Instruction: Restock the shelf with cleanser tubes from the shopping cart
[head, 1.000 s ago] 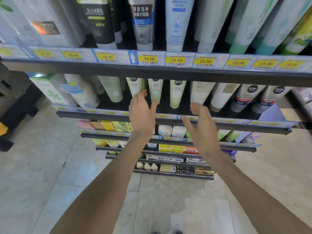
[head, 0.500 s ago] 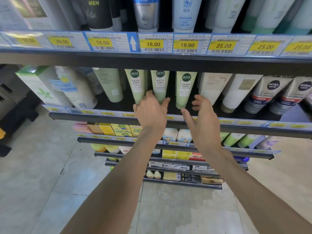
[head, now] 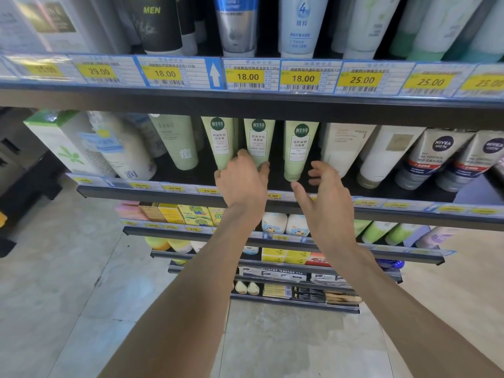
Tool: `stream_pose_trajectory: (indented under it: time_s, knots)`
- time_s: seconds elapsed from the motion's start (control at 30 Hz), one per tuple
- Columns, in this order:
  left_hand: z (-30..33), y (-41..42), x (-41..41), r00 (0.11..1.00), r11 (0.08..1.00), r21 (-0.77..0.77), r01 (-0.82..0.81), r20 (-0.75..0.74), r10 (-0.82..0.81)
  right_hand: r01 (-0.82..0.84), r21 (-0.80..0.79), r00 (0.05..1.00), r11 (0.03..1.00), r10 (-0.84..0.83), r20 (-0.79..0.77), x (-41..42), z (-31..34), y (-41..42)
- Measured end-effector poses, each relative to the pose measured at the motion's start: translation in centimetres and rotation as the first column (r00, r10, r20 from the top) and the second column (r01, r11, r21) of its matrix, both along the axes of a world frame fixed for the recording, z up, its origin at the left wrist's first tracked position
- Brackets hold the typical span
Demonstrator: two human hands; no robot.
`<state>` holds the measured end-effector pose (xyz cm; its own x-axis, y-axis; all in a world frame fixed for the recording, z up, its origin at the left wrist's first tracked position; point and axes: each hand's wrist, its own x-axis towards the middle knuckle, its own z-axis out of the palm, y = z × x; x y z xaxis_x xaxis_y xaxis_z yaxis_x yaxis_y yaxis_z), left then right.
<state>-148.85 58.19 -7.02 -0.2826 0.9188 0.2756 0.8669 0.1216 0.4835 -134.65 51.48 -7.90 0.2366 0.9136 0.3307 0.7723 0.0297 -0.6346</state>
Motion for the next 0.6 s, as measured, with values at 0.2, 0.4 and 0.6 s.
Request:
stream_pose_trajectory:
  time_s: [0.2,0.4,0.6]
  knots:
    - [-0.2,-0.4,-0.2,1.000,1.000,0.015,0.002,-0.004,-0.002,-0.003,-0.002,1.000,1.000,0.003,0.007,0.1,0.0,0.2]
    - [-0.8,-0.9,-0.5,1.000,1.000,0.003,0.018,-0.010,-0.018,-0.033,-0.020,0.999,0.999,0.033,0.026,0.4,0.1,0.0]
    - [-0.4,-4.0,-1.8,0.986,0.988,0.077,0.136,-0.108,-0.127,-0.128,-0.103,0.983,0.986,0.141,0.121,1.6,1.8,-1.0]
